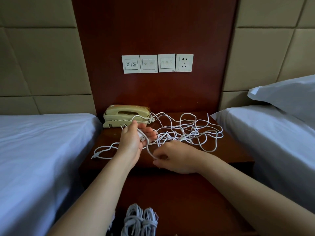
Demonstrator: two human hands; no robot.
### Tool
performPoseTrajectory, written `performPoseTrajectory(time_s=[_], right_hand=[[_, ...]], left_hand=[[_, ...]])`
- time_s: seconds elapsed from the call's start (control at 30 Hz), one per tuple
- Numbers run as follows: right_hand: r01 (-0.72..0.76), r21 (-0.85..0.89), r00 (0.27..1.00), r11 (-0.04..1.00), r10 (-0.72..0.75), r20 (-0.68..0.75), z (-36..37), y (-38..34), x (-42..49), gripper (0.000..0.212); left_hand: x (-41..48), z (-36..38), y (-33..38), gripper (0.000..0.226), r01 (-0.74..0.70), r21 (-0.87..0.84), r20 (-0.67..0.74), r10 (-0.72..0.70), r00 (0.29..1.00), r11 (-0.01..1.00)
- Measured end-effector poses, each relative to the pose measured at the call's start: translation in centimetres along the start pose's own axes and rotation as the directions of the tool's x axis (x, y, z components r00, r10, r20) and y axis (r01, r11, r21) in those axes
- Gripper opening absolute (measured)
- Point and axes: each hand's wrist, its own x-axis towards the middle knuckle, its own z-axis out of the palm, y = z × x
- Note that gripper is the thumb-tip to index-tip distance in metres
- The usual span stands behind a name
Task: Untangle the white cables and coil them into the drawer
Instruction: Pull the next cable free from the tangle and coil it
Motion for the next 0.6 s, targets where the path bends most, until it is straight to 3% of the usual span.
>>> performPoseTrajectory(time_s=[0.17,0.3,0.4,0.6], right_hand=[[0.043,-0.001,0.97,0.999,-0.042,-0.239,-0.4,-0.2,-0.1,0.023],[0.04,0.039,0.906,0.998,-0.02,-0.423,-1.3,0.3,0.0,0.022],[0.033,0.073,0.858,0.997,0.009,-0.514,-1.6,0.6,0.3,0.02],[-0.024,0.207,0.818,0.978,0.138,-0.558,-2.0,2.0,0.4,0.026]], left_hand=[[0.2,-0.3,-0.2,0.041,-0.038,0.198,-0.019,0.043,0.999,0.979],[0.0,-0.1,-1.0,0.047,-0.145,0.501,0.05,0.139,0.989,0.853],[-0.5,0.3,-1.7,0.05,-0.143,0.478,0.184,0.06,0.981,0.867],[-2.3,1.4,-1.3,0.063,0.068,0.347,0.408,-0.216,0.887,0.935]])
